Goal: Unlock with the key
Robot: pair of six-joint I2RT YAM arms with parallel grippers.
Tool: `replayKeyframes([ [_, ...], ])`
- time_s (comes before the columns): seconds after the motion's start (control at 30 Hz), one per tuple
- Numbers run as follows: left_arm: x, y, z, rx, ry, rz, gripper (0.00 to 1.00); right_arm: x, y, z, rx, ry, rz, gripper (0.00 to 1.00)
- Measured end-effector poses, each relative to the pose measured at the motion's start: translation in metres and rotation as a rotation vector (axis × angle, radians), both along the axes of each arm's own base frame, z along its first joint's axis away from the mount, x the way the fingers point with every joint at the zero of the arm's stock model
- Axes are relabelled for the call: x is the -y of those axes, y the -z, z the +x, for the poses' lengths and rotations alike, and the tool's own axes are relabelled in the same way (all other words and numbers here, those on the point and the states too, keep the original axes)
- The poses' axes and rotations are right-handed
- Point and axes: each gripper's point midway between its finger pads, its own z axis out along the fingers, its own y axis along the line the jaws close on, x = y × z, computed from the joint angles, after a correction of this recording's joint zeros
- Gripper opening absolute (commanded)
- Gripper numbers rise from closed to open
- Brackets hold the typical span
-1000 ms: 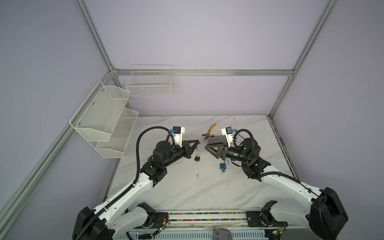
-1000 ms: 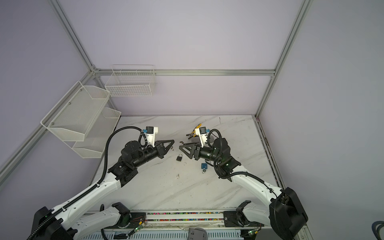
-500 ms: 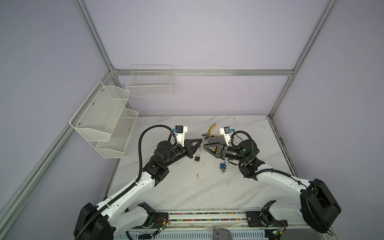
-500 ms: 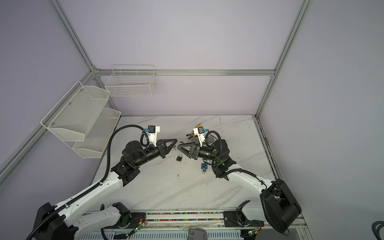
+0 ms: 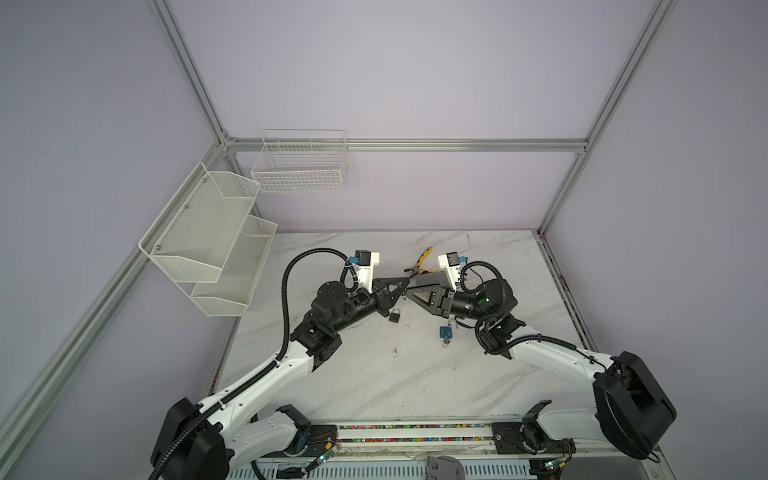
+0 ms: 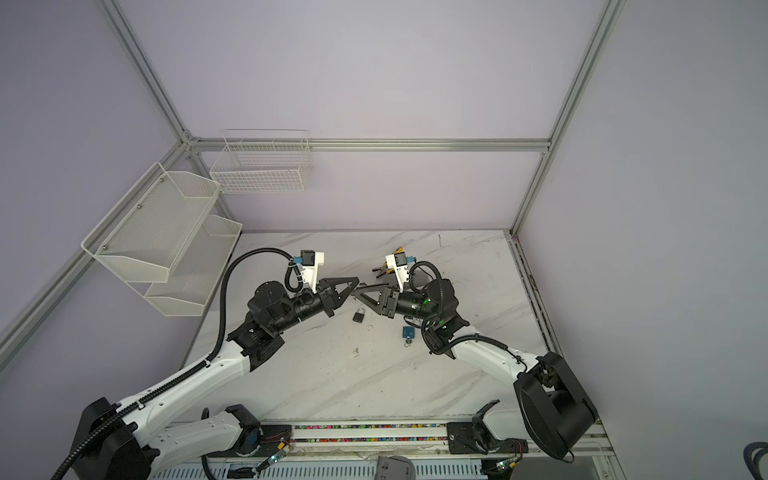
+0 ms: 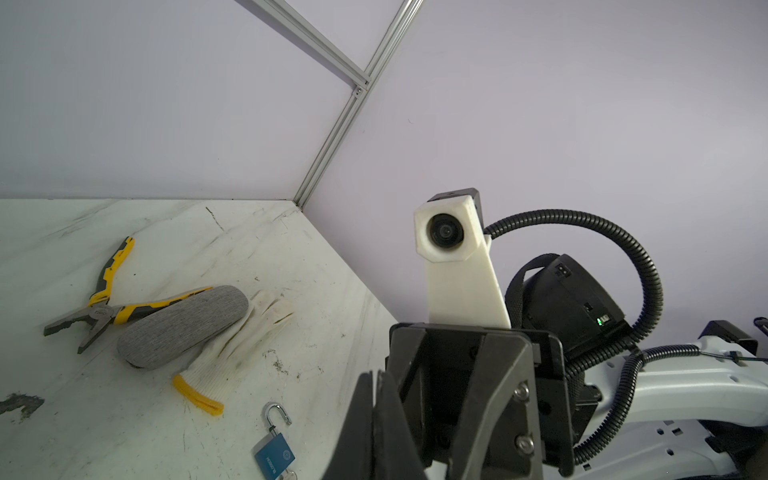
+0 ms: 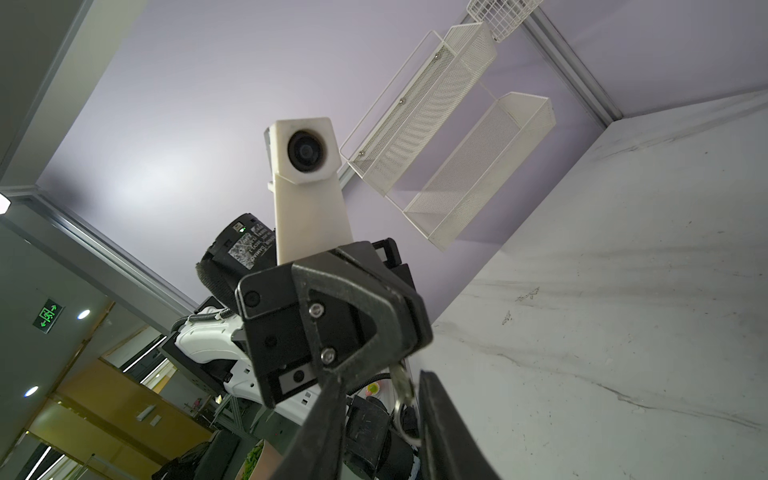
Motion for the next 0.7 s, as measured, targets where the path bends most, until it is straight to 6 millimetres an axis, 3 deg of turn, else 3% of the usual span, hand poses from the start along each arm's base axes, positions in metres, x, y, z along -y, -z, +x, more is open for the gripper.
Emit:
replayKeyframes([
  [0.7, 0.0043, -0.0041, 0.0008, 0.021, 0.007, -0.017, 0.0, -0.0022, 0.0019, 0.0007, -0.003, -0.017, 0.011, 0.25],
])
